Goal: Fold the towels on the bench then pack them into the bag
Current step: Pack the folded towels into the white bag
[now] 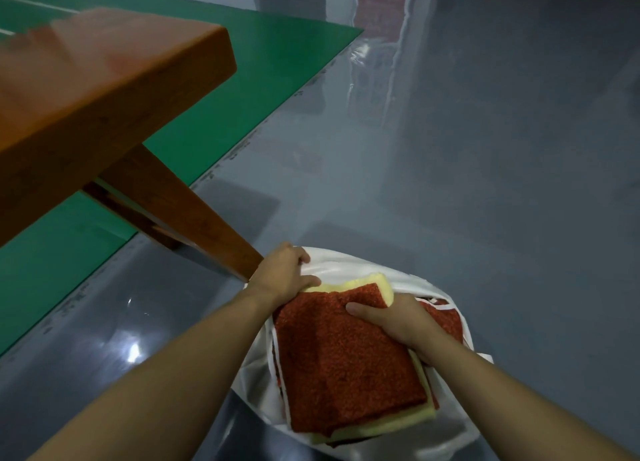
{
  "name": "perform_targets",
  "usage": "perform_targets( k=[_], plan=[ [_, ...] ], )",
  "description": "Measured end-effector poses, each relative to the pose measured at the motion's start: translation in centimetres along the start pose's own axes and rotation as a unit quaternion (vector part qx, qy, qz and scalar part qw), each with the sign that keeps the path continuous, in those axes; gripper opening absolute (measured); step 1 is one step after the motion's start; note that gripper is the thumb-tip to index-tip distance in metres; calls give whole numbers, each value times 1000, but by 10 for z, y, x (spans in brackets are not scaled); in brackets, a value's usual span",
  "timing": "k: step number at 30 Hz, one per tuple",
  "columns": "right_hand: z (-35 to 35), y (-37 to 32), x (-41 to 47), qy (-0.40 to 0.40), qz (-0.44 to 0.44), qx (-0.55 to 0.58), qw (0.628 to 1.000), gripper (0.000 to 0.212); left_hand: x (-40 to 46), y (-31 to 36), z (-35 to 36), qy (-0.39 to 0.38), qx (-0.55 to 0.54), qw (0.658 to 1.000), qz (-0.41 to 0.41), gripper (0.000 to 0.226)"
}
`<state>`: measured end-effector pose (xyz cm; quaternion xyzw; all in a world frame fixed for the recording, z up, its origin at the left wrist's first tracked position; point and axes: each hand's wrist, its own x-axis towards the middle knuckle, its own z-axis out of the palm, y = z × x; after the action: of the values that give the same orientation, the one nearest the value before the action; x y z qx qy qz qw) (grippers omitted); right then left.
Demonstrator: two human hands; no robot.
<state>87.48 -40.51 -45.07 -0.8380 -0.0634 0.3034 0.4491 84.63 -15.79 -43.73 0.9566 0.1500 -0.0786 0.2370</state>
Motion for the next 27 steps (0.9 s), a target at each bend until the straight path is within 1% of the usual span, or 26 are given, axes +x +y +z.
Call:
perform_targets(
  k=[2, 6, 8, 10, 12, 14, 16, 19, 21, 24, 27],
  plan=[
    [1, 1, 1, 1, 6, -12, 1000, 43, 3, -4, 3, -5, -4, 1000, -7, 50],
    [1, 0, 1, -7, 0, -21, 1000, 40, 8, -9, 4, -23, -52, 998, -29, 26],
    [1, 1, 0, -9, -10, -13, 1000, 38, 8, -10, 2, -20, -82, 996, -29, 22],
    [2, 1, 1, -9, -19, -10, 1000, 35, 9, -9, -1, -10, -92, 996, 0, 30],
    [3, 1, 3, -7, -23, -16, 1000, 33, 12, -4, -9, -7, -70, 997, 27, 41],
    [4, 1, 7, -9, -11, -22, 1000, 36, 19, 4, -20, -14, -44, 998, 43, 46],
    [5, 1, 9, -10, -2, -24, 1000, 39, 24, 11, -32, -41, -34, 997, 50, 47],
    [6, 2, 15, -10, 11, -16, 1000, 42, 27, 11, -39, -77, -47, 994, 60, 47],
    [6, -1, 21, -11, 20, -10, 1000, 46, 27, 9, -39, -82, -59, 993, 66, 44],
    [9, -8, 36, -7, 8, -18, 1000, 56, 22, 7, -40, -86, -77, 990, 83, 43],
    [19, -21, 46, -18, 14, 23, 999, 57, 15, 3, -45, -88, -101, 987, 93, 43]
  ],
)
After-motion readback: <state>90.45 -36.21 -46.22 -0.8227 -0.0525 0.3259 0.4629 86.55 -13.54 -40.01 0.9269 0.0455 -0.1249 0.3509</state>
